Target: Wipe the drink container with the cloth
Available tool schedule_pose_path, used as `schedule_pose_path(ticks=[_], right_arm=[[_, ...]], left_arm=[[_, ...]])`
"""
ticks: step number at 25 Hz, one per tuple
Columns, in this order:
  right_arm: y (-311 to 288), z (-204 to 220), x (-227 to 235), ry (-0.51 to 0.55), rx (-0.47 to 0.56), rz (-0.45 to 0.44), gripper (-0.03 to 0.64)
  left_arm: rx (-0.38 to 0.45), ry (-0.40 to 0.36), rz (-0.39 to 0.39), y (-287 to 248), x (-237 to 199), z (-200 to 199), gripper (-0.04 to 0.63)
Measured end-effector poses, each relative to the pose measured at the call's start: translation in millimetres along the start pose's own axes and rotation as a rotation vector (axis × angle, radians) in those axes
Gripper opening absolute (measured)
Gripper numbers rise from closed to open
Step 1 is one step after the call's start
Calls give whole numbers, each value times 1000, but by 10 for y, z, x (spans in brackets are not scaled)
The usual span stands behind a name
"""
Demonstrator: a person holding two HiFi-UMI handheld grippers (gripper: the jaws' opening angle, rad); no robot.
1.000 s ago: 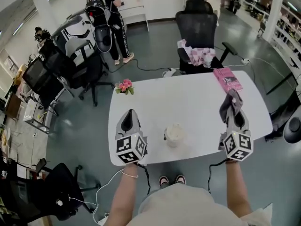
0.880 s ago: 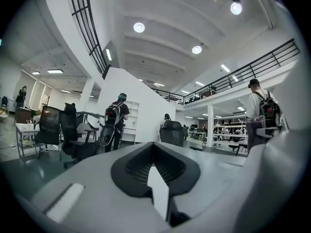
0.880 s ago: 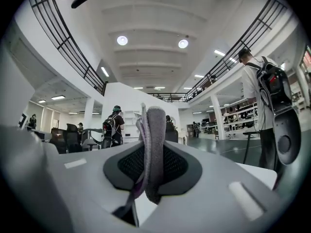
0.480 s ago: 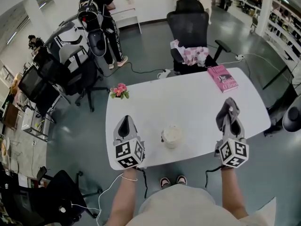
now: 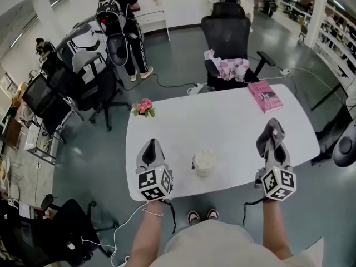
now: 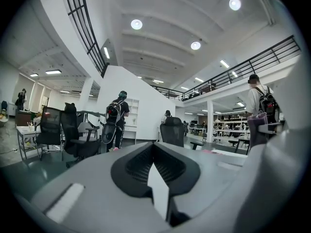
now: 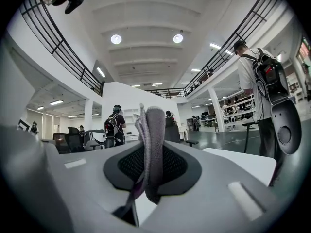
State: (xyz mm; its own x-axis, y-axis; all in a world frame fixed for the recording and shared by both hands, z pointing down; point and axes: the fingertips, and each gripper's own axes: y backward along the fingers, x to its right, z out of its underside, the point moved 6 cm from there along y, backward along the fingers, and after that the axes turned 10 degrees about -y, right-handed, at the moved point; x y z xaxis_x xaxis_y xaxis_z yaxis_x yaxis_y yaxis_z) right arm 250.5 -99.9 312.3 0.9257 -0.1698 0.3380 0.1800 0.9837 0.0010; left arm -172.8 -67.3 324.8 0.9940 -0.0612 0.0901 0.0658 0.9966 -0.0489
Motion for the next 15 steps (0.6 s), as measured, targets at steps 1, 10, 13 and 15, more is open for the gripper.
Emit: schedule_pose_path(ticks=[1,10,13,15], right_arm=[[0,-2,11,-3,0,5,67],[26,37,72,-6,-16,28,67],[30,61,58,-5,-32,20,67],[33,82,50,-5,-45,11,67]], left_arm=[[-1,-3,4,-4,6,3,0],[-13,-15,32,-41,64,63,0],[-18,-20,43,-26,71,87,0],[-23,-23,50,-14,77,104,0]])
